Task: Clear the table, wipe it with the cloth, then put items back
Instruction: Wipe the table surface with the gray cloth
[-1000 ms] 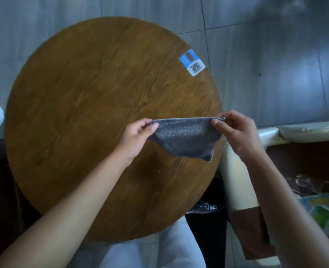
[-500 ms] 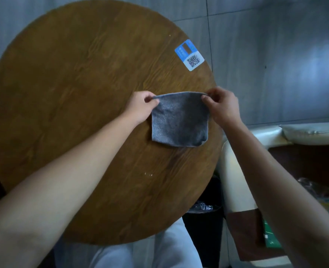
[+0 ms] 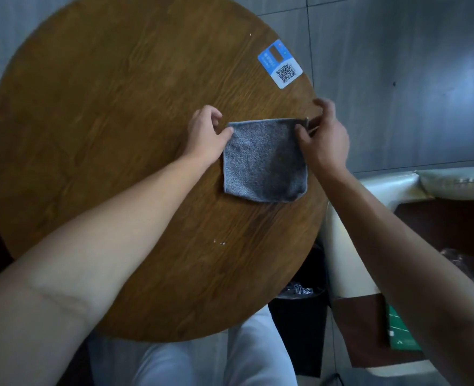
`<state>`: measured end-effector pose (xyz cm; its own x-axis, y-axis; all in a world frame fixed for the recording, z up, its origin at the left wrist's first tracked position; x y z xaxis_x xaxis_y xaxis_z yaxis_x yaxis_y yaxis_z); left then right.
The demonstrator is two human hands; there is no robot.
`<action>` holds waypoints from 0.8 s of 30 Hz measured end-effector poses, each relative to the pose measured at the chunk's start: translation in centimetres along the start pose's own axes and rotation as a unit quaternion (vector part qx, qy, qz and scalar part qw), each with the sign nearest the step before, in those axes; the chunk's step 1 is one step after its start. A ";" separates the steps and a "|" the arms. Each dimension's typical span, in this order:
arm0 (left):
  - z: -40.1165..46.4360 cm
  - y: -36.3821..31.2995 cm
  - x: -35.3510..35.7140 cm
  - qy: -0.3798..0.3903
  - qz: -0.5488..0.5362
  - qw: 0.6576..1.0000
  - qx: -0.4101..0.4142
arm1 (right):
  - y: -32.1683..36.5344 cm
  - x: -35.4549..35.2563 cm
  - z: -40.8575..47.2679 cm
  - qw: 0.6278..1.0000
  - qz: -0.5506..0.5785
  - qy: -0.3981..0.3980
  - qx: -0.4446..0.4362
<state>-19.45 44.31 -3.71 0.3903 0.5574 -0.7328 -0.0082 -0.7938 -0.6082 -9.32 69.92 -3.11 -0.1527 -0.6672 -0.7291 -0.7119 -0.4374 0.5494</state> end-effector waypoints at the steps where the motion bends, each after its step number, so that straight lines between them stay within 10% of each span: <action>1: -0.4 0.3 0.2 0.011 -0.017 1.000 -0.017 | -0.1 -0.4 -0.4 1.000 0.003 -0.012 0.009; 24: -12.1 3.8 4.4 0.103 -0.201 0.967 -0.118 | -7.0 1.0 -9.7 0.984 -0.047 0.071 0.154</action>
<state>-6.65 40.84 -5.57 0.4937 0.7913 -0.3607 0.3828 -0.5702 -0.7269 2.16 66.50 -3.74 0.0059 -0.7189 -0.6951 -0.8961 -0.3123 0.3154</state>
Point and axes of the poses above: each hand's wrist, its own z-axis towards the middle knuckle, its own x-axis out of the palm, y = z × x, the point moved 8 cm from there along z, towards the middle knuckle, and after that the axes turned 10 degrees about x, right-handed, at the moved point
